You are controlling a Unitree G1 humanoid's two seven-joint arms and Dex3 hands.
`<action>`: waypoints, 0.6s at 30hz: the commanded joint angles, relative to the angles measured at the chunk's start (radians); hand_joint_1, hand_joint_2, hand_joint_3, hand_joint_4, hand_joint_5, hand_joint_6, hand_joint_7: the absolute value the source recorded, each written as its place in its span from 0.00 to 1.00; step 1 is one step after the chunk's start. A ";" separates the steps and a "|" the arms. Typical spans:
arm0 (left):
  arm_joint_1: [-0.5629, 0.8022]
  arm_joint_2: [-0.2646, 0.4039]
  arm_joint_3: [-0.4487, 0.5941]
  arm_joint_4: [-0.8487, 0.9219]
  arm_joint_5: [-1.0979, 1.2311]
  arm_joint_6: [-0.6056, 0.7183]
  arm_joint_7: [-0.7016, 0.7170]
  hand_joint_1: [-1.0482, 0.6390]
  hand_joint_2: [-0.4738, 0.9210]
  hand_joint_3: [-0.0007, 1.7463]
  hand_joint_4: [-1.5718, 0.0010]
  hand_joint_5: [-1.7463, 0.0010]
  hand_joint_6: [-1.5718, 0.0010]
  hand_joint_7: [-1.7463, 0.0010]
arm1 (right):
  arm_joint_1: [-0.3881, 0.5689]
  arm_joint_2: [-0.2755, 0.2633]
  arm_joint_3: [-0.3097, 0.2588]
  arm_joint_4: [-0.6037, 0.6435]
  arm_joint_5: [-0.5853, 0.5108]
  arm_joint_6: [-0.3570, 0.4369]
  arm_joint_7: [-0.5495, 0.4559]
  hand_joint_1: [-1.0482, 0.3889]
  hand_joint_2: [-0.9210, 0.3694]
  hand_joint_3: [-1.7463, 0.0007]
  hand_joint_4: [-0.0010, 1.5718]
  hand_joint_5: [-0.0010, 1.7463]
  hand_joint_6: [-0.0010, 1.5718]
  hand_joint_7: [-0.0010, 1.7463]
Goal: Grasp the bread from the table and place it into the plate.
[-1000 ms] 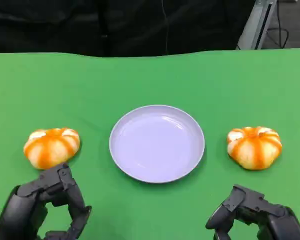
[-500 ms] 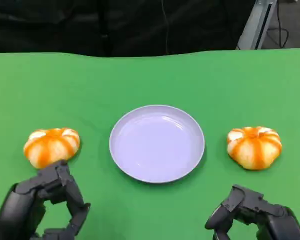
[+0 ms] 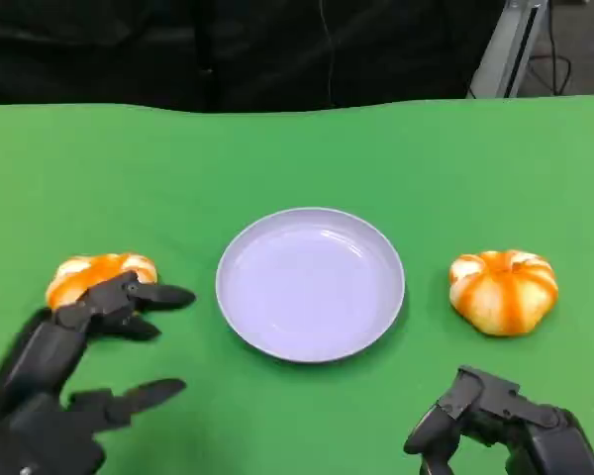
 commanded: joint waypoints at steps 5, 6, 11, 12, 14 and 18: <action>-0.168 0.154 -0.091 0.103 0.339 0.094 0.031 0.31 0.99 0.00 0.86 0.88 0.81 1.00 | 0.003 0.001 -0.002 -0.011 0.002 0.000 -0.006 0.67 0.43 0.27 0.44 0.93 0.49 0.75; -0.197 0.160 -0.112 0.133 0.373 0.103 0.036 0.31 0.99 0.00 0.86 0.89 0.82 1.00 | 0.003 0.001 -0.002 -0.011 0.002 -0.001 -0.007 0.67 0.43 0.27 0.44 0.93 0.49 0.75; -0.329 0.153 -0.194 0.286 0.472 0.159 0.047 0.35 0.97 0.00 0.89 0.91 0.82 1.00 | 0.005 0.001 0.000 -0.013 -0.004 -0.001 -0.009 0.67 0.43 0.27 0.44 0.92 0.49 0.75; -0.359 0.149 -0.216 0.329 0.491 0.172 0.049 0.36 0.97 0.00 0.89 0.91 0.82 1.00 | 0.006 0.002 0.000 -0.014 -0.004 0.001 -0.009 0.67 0.43 0.27 0.44 0.92 0.49 0.75; -0.412 0.141 -0.251 0.406 0.517 0.192 0.060 0.37 0.96 0.00 0.89 0.91 0.82 1.00 | 0.007 0.002 0.001 -0.017 -0.006 0.003 -0.009 0.67 0.42 0.27 0.44 0.92 0.49 0.75; -0.540 0.105 -0.327 0.611 0.550 0.240 0.079 0.37 0.97 0.00 0.88 0.92 0.82 1.00 | 0.008 -0.002 0.000 -0.017 -0.005 -0.007 -0.005 0.68 0.42 0.27 0.44 0.92 0.49 0.75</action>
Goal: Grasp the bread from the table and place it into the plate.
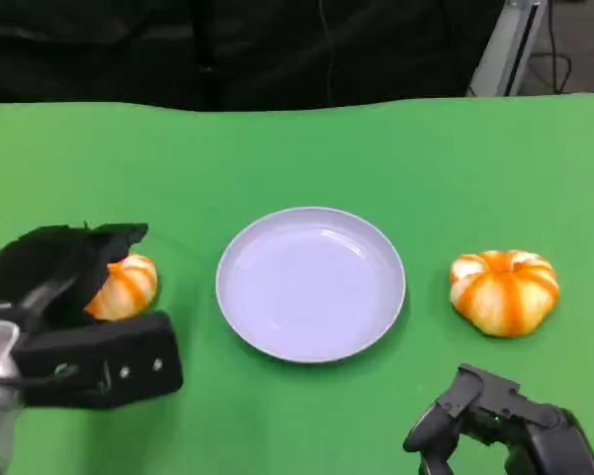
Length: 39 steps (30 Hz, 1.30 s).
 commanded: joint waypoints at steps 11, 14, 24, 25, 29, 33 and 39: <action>-0.320 -0.105 -0.175 0.695 -0.028 -0.019 0.143 0.37 1.00 0.01 0.80 0.91 0.76 0.98 | 0.015 -0.011 -0.005 -0.012 -0.003 -0.017 0.003 0.67 0.42 0.28 0.45 0.92 0.50 0.74; -0.326 -0.110 -0.167 0.777 -0.075 -0.108 0.228 0.47 1.00 0.02 0.59 0.91 0.55 0.97 | 0.018 -0.008 -0.002 -0.013 -0.007 -0.017 -0.001 0.67 0.42 0.29 0.45 0.91 0.50 0.74; -0.342 -0.087 -0.167 0.824 -0.141 -0.274 0.364 0.49 0.99 0.05 0.47 0.00 0.52 0.12 | 0.007 -0.007 -0.006 -0.005 -0.002 -0.012 0.002 0.67 0.42 0.28 0.45 0.91 0.50 0.74; -0.342 -0.086 -0.167 0.821 -0.144 -0.279 0.367 0.49 0.99 0.05 0.47 0.00 0.53 0.10 | 0.007 -0.007 -0.006 -0.004 -0.002 -0.012 0.002 0.67 0.42 0.28 0.45 0.91 0.50 0.74; -0.333 -0.067 -0.170 0.778 -0.138 -0.345 0.449 0.50 0.98 0.12 0.47 0.00 0.58 0.03 | 0.005 -0.008 -0.007 0.000 -0.001 -0.017 0.003 0.67 0.43 0.28 0.45 0.91 0.50 0.74; -0.316 -0.047 -0.160 0.700 -0.133 -0.443 0.560 0.52 0.68 0.62 0.42 0.00 0.54 0.06 | 0.003 -0.008 -0.007 0.007 -0.006 -0.026 0.000 0.67 0.43 0.28 0.45 0.91 0.50 0.74; -0.291 -0.038 -0.152 0.542 -0.122 -0.517 0.641 0.54 0.60 0.74 0.43 0.00 0.51 0.11 | -0.002 -0.003 -0.004 0.014 -0.009 -0.030 -0.003 0.68 0.42 0.28 0.45 0.92 0.50 0.74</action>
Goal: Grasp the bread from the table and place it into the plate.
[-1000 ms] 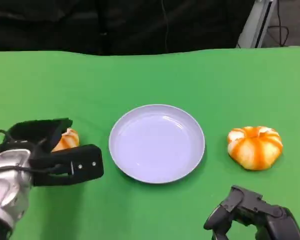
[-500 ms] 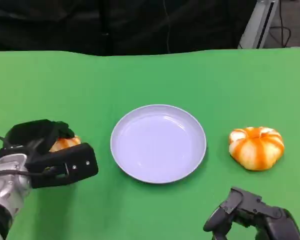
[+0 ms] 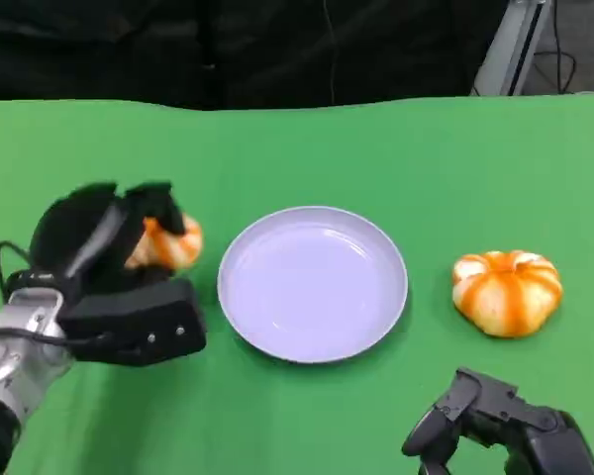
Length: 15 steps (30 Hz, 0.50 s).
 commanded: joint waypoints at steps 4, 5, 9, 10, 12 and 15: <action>0.049 0.013 0.018 -0.192 0.002 -0.064 0.036 0.54 0.57 0.76 0.43 0.00 0.52 0.11 | -0.004 0.001 -0.002 0.007 -0.003 -0.014 -0.007 0.68 0.43 0.27 0.45 0.92 0.50 0.74; 0.050 0.005 0.016 -0.222 -0.004 -0.073 0.022 0.54 0.57 0.76 0.43 0.00 0.52 0.11 | -0.004 0.001 -0.002 0.007 -0.004 -0.015 -0.007 0.68 0.43 0.27 0.45 0.92 0.50 0.74; 0.048 -0.027 0.003 -0.282 -0.012 -0.089 -0.024 0.54 0.57 0.77 0.43 0.00 0.50 0.12 | -0.006 0.001 -0.002 0.009 -0.009 -0.017 -0.008 0.68 0.43 0.27 0.45 0.92 0.50 0.74; 0.043 -0.039 -0.001 -0.278 -0.014 -0.101 -0.028 0.55 0.57 0.78 0.43 0.00 0.51 0.11 | -0.006 0.001 -0.002 0.010 -0.010 -0.018 -0.008 0.68 0.43 0.27 0.45 0.92 0.50 0.74; 0.027 -0.070 -0.011 -0.253 -0.016 -0.117 -0.036 0.56 0.55 0.79 0.42 0.00 0.51 0.10 | -0.007 0.003 -0.001 0.012 -0.009 -0.018 -0.008 0.68 0.44 0.27 0.45 0.92 0.50 0.74; 0.005 -0.112 -0.023 -0.207 -0.011 -0.108 -0.048 0.56 0.54 0.79 0.41 0.00 0.48 0.13 | -0.012 0.006 0.000 0.025 -0.010 -0.034 -0.010 0.69 0.44 0.26 0.45 0.92 0.50 0.74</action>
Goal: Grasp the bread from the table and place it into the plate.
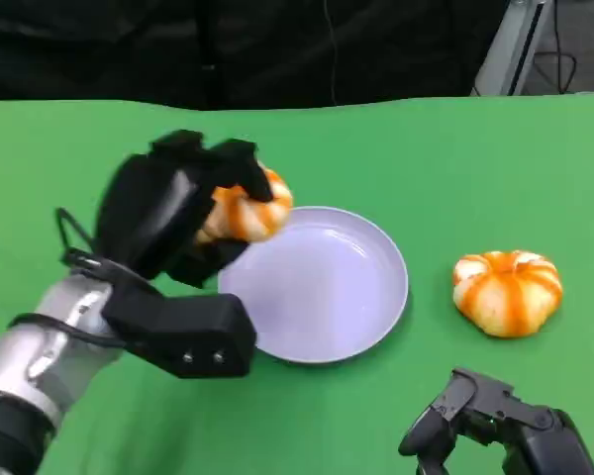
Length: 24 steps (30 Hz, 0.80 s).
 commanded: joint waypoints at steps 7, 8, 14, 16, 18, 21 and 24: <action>-0.070 -0.112 -0.028 0.121 -0.016 0.046 -0.086 0.55 0.56 0.77 0.43 0.00 0.48 0.18 | -0.003 0.000 0.000 0.019 -0.002 -0.036 -0.011 0.68 0.44 0.26 0.46 0.91 0.50 0.74; -0.073 -0.123 -0.028 0.126 -0.020 0.065 -0.103 0.55 0.57 0.77 0.44 0.00 0.47 0.20 | -0.003 0.000 0.000 0.019 -0.002 -0.035 -0.011 0.68 0.44 0.26 0.46 0.91 0.50 0.74; -0.087 -0.128 -0.049 0.117 -0.013 0.177 -0.264 0.44 0.89 0.24 0.80 0.50 0.67 0.75 | 0.001 -0.001 0.003 0.013 -0.002 -0.035 -0.012 0.68 0.44 0.26 0.46 0.91 0.50 0.73; -0.085 -0.122 -0.059 0.095 -0.004 0.226 -0.316 0.38 0.98 0.11 0.88 0.65 0.73 0.88 | 0.004 -0.002 0.004 0.011 -0.004 -0.035 -0.012 0.68 0.44 0.26 0.46 0.91 0.50 0.74; -0.079 -0.118 -0.066 0.067 0.005 0.271 -0.356 0.30 1.00 0.11 0.98 0.76 0.82 0.95 | 0.007 -0.002 0.004 0.009 -0.005 -0.035 -0.013 0.68 0.43 0.26 0.46 0.91 0.50 0.74; -0.070 -0.105 -0.083 0.025 0.026 0.326 -0.406 0.20 1.00 0.14 1.00 0.94 0.91 0.99 | 0.009 -0.001 0.005 0.010 -0.011 -0.041 -0.017 0.69 0.43 0.26 0.46 0.91 0.50 0.74; -0.066 -0.093 -0.090 -0.003 0.019 0.354 -0.458 0.18 1.00 0.15 1.00 0.97 0.92 1.00 | 0.008 -0.001 0.004 0.011 -0.009 -0.042 -0.017 0.69 0.44 0.26 0.46 0.91 0.50 0.73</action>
